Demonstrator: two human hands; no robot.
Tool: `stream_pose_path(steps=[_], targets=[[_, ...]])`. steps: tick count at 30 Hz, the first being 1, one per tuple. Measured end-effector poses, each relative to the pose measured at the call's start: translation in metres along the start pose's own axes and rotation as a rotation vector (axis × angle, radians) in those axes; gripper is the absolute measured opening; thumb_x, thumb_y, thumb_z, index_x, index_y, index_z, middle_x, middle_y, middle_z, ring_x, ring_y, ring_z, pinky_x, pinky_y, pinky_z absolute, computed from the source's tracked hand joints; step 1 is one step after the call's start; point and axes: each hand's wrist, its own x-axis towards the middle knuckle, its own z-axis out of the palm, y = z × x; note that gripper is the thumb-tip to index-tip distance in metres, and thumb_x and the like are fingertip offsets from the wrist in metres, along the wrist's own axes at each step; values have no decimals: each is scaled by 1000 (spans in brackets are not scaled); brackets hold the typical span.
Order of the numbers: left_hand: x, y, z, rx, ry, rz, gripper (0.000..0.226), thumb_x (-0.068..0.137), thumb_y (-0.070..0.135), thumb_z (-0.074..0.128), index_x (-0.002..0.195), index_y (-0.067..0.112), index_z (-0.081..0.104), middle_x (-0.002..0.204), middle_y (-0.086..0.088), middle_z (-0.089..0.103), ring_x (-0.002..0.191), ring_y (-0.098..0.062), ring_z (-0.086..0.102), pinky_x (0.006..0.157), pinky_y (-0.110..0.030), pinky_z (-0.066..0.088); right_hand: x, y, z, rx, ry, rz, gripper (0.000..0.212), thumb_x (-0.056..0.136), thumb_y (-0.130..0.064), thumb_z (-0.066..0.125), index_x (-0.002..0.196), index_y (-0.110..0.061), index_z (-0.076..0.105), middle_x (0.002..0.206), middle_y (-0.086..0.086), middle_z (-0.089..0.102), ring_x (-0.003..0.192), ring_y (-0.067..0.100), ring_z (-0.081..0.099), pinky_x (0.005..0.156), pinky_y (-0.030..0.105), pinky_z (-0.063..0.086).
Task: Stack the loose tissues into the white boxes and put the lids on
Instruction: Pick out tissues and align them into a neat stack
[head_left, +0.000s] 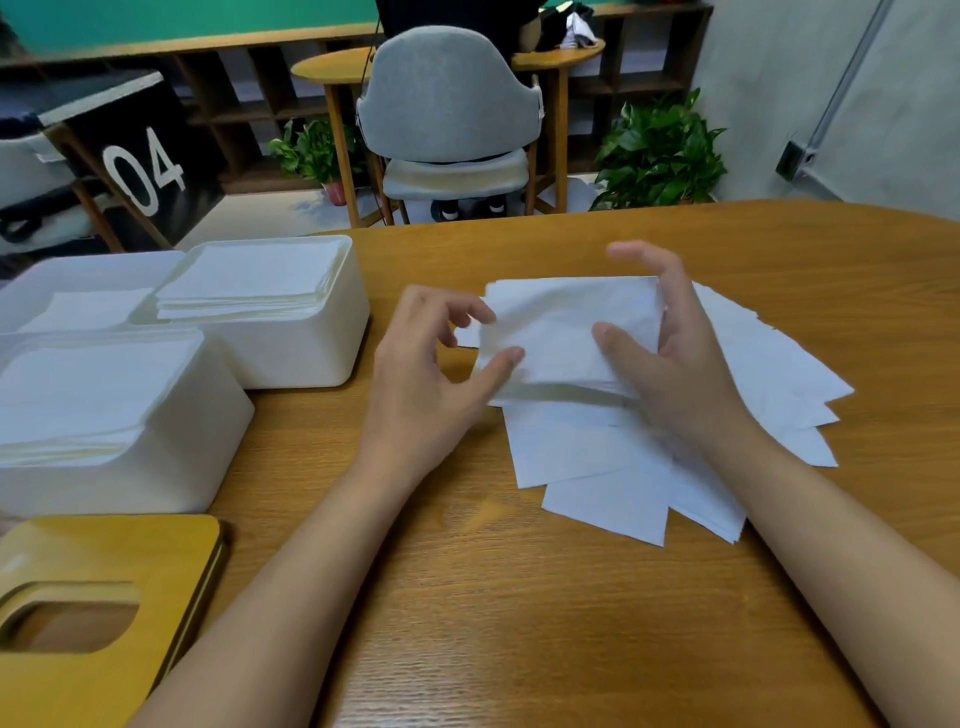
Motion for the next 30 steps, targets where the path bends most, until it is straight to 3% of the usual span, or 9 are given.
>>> stream_pose_path(steps=[2, 4, 8, 12, 18, 23, 25, 27, 30], targets=[[-2, 1, 0, 16, -135, 79, 32, 85, 22, 87, 111, 19, 69, 106, 6, 60, 92, -13, 57, 77, -13, 37, 3, 4, -8, -72, 33, 52, 33, 102, -3, 57, 113, -29, 74, 119, -22, 70, 116, 2, 62, 103, 32, 49], [-4, -2, 1, 50, -322, 118, 36, 84, 27, 88, 115, 23, 70, 115, 11, 63, 105, -9, 60, 86, -14, 40, 4, 9, -9, -109, 33, 126, 37, 103, -4, 53, 99, -28, 80, 110, -17, 77, 111, 2, 66, 101, 27, 50], [-6, -11, 6, 113, -520, 92, 41, 85, 42, 85, 123, 30, 74, 137, 18, 63, 131, 0, 53, 110, -22, 39, 4, 9, -5, -167, 64, 174, 35, 101, -5, 53, 111, -25, 79, 118, -19, 74, 109, -4, 64, 86, 6, 45], [-4, -14, 10, 151, -499, 21, 42, 91, 43, 79, 131, 32, 71, 137, 20, 66, 128, 2, 55, 104, -24, 46, 4, 8, -5, -155, 85, 166, 37, 98, -2, 55, 116, -25, 78, 120, -20, 72, 110, -4, 64, 86, 2, 42], [0, -15, 15, 224, -445, 89, 29, 92, 39, 79, 120, 30, 78, 115, 16, 76, 106, -4, 65, 91, -31, 53, 4, 7, -3, -161, 61, 132, 38, 99, -3, 55, 117, -27, 77, 122, -20, 71, 112, -9, 61, 94, 5, 44], [-3, -14, 18, 182, -353, 107, 18, 95, 28, 69, 106, 24, 82, 89, 16, 76, 93, -7, 68, 86, -37, 54, 4, 12, -2, -172, 22, 145, 36, 99, -7, 57, 118, -29, 77, 121, -23, 72, 103, 34, 67, 92, 34, 51], [-3, -15, 18, 184, -321, 124, 16, 96, 25, 67, 103, 22, 81, 86, 19, 74, 90, -5, 68, 83, -42, 54, 5, 10, -3, -136, 18, 147, 29, 102, -12, 59, 117, -29, 77, 121, -23, 72, 106, 20, 69, 93, 33, 53], [-2, -15, 17, 168, -288, 142, 15, 97, 22, 65, 103, 21, 78, 89, 22, 70, 85, -2, 65, 78, -44, 52, 6, 6, -4, -84, -3, 135, 20, 105, -25, 61, 116, -29, 78, 119, -22, 74, 114, -1, 65, 95, 22, 49], [-1, -9, 12, 128, -239, 157, 12, 98, 16, 65, 102, 19, 76, 91, 18, 72, 82, -3, 65, 78, -36, 48, 4, 3, -4, -37, -34, 106, 32, 101, -43, 55, 116, -28, 78, 119, -22, 74, 120, -6, 61, 101, 12, 43]])
